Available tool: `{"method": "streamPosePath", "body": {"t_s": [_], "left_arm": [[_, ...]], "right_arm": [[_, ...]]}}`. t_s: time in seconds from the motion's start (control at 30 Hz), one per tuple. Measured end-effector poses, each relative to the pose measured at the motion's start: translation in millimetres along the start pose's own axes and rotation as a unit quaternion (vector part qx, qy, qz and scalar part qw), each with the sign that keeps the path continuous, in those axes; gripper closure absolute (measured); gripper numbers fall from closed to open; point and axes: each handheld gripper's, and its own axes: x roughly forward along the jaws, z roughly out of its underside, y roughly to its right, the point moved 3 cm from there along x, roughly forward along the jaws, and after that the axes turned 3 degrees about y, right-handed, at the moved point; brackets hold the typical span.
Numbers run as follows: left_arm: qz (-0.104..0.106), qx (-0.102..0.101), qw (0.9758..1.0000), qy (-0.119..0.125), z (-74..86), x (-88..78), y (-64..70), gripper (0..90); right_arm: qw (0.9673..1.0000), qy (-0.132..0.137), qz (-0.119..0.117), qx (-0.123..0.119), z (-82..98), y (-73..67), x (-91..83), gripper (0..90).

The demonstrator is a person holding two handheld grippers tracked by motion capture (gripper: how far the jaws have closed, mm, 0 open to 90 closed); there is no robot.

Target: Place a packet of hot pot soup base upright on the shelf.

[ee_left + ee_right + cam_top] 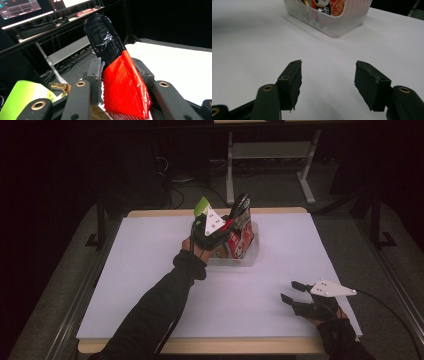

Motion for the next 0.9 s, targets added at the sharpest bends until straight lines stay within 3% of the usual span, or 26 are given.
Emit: {"method": "streamPosePath", "body": {"t_s": [0.23,0.37,0.47,0.83,0.9], "left_arm": [[0.018,0.006,0.9998,-0.003,-0.7,-16.7,-2.7,59.8],[0.033,0.002,0.9994,0.013,-1.9,-33.3,-7.0,59.9],[0.036,0.005,0.9993,0.012,-0.3,-45.7,-11.6,58.4],[0.053,0.009,0.9985,0.008,19.4,-97.5,-23.7,53.0],[0.053,0.002,0.9986,0.006,24.8,-107.0,-27.4,52.0]], "right_arm": [[1.0000,0.004,0.008,-0.003,-3.5,-0.3,-2.9,39.1],[0.9998,0.009,0.015,-0.012,-8.2,-1.2,-6.3,39.3],[0.9996,0.010,0.019,-0.020,-12.1,-3.2,-7.9,39.3],[0.9989,0.012,0.020,-0.039,-22.2,-11.7,-10.9,39.3],[0.9989,0.013,0.020,-0.041,-23.1,-12.5,-11.7,39.3]]}}
